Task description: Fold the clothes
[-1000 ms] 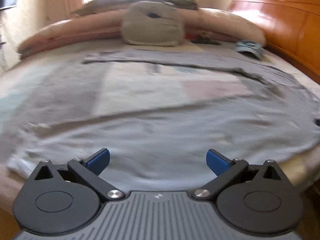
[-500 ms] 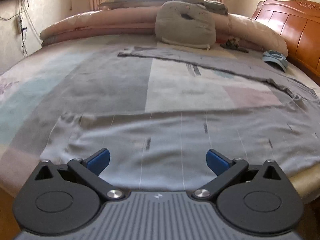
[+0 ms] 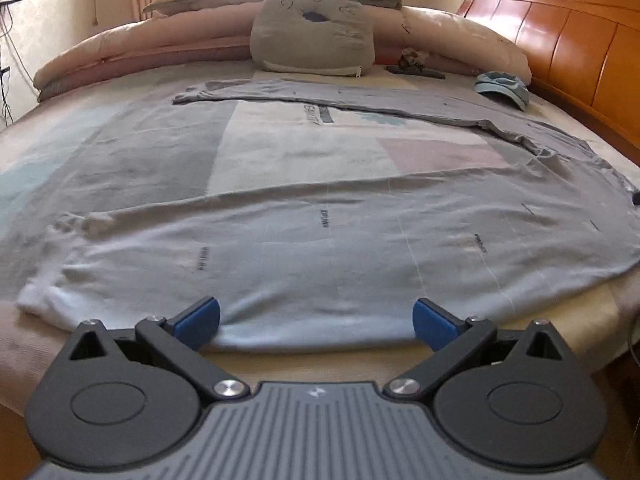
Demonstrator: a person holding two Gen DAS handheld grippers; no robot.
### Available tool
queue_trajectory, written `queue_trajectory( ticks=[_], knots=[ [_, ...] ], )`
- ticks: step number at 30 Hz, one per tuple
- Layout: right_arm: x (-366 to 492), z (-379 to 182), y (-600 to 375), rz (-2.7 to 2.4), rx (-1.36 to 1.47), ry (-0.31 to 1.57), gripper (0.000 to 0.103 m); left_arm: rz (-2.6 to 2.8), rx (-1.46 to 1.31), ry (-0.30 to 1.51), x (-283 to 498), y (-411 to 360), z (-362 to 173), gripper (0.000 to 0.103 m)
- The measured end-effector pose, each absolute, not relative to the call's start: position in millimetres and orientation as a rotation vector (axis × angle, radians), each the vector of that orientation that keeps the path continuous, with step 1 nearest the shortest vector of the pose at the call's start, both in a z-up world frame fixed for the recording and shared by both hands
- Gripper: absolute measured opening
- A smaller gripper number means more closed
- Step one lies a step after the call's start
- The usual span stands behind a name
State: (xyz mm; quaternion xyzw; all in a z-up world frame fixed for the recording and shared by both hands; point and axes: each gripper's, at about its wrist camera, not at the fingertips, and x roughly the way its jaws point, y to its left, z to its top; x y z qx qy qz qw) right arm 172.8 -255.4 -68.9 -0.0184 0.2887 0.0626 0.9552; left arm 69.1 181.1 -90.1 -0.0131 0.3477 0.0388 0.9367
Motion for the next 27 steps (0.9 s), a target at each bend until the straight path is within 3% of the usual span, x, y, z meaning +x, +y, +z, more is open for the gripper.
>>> queue_trajectory(
  ticks=[5,14,21,27],
  knots=[
    [168.2,-58.7,-202.9,0.355,-0.055,0.566,0.103,0.193,-0.035,0.642,82.8,219.5,-78.2,0.102],
    [156.0,-66.4,-157.3,0.487,-0.186,0.572,0.103,0.328,-0.206,0.682,84.9,275.6,-95.8,0.102],
    [162.1,-77.6,-159.6,0.482,-0.115,0.642,0.103,0.229,-0.103,0.629,81.6,224.1,-76.3,0.102],
    [159.9,-101.3,-146.5,0.436,-0.158,0.692,0.103,0.086,0.04,0.645,89.0,156.0,-98.0,0.102]
  ],
)
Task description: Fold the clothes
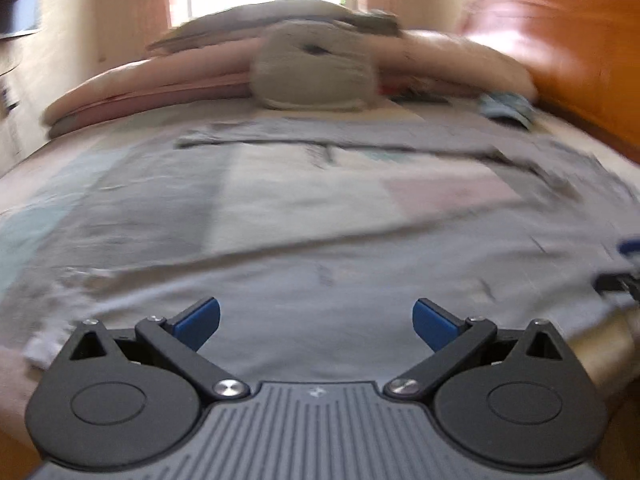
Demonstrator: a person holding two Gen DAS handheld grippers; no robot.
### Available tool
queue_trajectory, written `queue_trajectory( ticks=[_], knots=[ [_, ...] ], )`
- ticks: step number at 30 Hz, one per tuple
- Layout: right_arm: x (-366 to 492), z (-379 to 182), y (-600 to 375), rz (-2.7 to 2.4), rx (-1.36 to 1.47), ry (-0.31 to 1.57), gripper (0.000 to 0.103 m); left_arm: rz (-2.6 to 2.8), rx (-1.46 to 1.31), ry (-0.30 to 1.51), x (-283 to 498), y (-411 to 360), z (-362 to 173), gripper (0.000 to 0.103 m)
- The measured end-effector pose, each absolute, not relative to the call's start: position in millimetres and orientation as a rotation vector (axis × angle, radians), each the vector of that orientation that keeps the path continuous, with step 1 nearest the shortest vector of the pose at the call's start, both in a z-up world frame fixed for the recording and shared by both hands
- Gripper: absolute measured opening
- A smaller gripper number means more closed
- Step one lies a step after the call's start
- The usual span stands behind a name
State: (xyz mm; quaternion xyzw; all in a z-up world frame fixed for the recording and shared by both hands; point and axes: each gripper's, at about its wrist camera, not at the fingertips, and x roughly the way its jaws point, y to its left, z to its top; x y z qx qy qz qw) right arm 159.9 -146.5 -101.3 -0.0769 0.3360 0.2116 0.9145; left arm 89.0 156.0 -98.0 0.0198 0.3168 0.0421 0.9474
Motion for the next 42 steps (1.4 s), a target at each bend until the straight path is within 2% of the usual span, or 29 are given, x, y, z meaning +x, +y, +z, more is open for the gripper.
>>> queue_trajectory(
  ticks=[6,9,16,22,26,35,42],
  knots=[
    [138.1,-108.6,-151.7,0.434,-0.201,0.633,0.103,0.13,-0.028,0.672,67.8,153.7,-105.4,0.102],
    [135.8,-110.0,-153.6,0.434,-0.198,0.616,0.103,0.142,0.04,0.651,64.5,145.9,-95.4,0.102],
    [135.3,-111.2,-152.3,0.423,-0.196,0.605,0.103,-0.002,0.034,0.583,87.6,107.7,-82.2,0.102],
    [131.3,-111.3,-154.3,0.421,-0.194,0.596,0.103,-0.003,0.01,0.647,98.0,88.0,-105.5,0.102],
    [131.6,-104.7,-161.2,0.447,-0.18,0.628,0.103,-0.022,0.02,0.653,88.9,92.3,-101.5,0.102],
    [200.2,-75.2,-176.3,0.474,-0.016,0.601,0.103,0.036,0.016,0.58,112.7,113.0,-78.2,0.102],
    [265.6,-84.9,-147.9,0.569,0.023,0.714,0.103,0.03,0.008,0.6,157.2,121.1,-71.5,0.102]
  ],
)
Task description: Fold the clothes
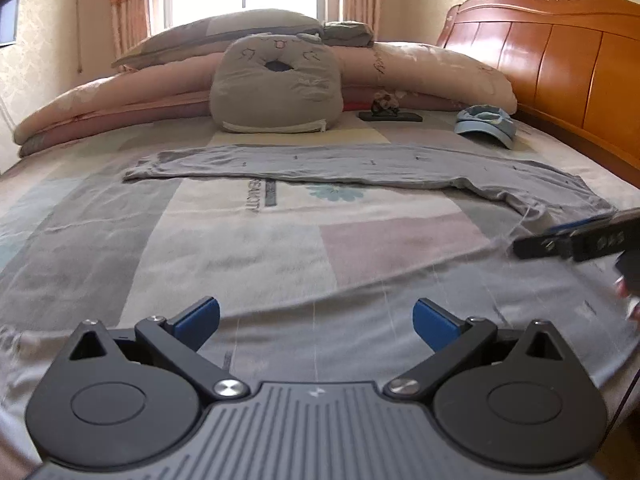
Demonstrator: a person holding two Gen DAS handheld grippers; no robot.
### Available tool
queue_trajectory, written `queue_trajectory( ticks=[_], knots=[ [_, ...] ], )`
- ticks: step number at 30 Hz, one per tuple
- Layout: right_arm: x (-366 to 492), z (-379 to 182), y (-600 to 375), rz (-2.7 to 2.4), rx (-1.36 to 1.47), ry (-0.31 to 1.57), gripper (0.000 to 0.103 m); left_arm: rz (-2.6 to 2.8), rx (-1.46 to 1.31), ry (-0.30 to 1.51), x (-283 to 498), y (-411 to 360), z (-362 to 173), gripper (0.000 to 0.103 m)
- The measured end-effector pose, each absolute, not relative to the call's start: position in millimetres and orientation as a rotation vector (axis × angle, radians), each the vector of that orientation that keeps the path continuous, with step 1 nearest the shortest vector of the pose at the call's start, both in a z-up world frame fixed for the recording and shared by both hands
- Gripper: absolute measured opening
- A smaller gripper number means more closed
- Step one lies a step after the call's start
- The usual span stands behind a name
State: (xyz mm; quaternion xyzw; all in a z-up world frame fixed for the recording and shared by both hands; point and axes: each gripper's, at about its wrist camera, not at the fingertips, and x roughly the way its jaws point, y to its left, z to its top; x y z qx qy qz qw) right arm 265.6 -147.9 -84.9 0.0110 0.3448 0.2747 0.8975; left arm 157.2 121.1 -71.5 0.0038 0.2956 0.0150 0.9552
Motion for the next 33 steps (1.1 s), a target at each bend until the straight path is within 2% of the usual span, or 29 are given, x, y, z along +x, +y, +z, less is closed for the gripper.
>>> queue_trajectory(
  ticks=[6,14,18,22,33],
  knots=[
    [294.5,-93.8,-113.3,0.597,-0.056,0.751,0.103,-0.008,-0.003,0.643,196.9,121.0,-67.9,0.102],
    [304.2,-58.0,-137.2,0.574,-0.042,0.723,0.103,-0.017,-0.011,0.654,226.3,119.7,-46.4,0.102],
    [315.9,-60.0,-162.7,0.438,-0.023,0.784,0.103,-0.04,-0.027,0.669,236.9,115.8,-44.2,0.102],
    [334.5,-83.2,-173.6,0.457,0.126,0.923,0.103,-0.059,-0.035,0.684,242.7,109.9,-42.0,0.102],
    [331.7,-70.7,-173.2,0.464,0.112,0.851,0.103,-0.08,-0.056,0.722,241.0,106.2,-55.4,0.102]
  ],
)
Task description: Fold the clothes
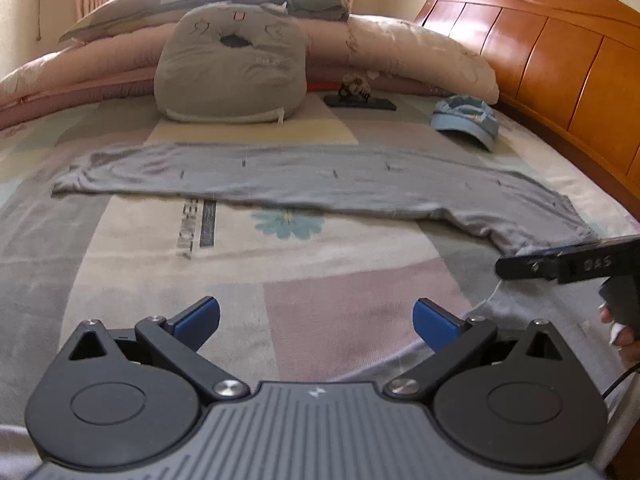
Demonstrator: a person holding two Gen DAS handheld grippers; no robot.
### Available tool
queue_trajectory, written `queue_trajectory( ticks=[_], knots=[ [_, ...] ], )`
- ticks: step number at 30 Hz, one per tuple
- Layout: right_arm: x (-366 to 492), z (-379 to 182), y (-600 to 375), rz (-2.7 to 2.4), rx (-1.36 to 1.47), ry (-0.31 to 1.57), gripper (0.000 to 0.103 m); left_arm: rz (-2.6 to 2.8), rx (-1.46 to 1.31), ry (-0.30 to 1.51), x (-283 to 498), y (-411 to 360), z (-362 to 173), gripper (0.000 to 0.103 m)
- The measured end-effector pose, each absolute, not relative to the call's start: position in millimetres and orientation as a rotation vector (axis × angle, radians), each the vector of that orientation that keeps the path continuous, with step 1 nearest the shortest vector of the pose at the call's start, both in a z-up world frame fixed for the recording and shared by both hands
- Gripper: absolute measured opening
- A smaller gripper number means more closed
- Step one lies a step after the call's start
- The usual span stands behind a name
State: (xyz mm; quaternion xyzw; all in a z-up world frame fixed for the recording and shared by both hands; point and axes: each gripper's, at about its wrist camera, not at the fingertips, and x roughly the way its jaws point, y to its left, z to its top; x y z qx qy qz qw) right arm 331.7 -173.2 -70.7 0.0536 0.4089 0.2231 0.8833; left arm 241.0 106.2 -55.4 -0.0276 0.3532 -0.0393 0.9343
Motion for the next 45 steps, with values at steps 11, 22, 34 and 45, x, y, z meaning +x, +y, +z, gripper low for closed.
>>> queue_trajectory(
  ticks=[11,22,34,45],
  knots=[
    [289.3,-77.3,-197.3,0.465,0.191,0.672,0.103,-0.214,-0.053,0.725,225.7,102.8,-71.6,0.102],
    [246.5,-87.3,-215.6,0.437,0.187,0.631,0.103,-0.458,-0.242,0.767,287.4,82.3,-27.9,0.102],
    [240.6,-96.2,-234.8,0.448,0.25,0.645,0.103,-0.559,-0.32,0.905,424.1,3.3,-52.2,0.102],
    [256.1,-99.3,-248.2,0.423,0.261,0.701,0.103,-0.514,-0.293,1.007,439.2,5.3,-86.2,0.102]
  ],
)
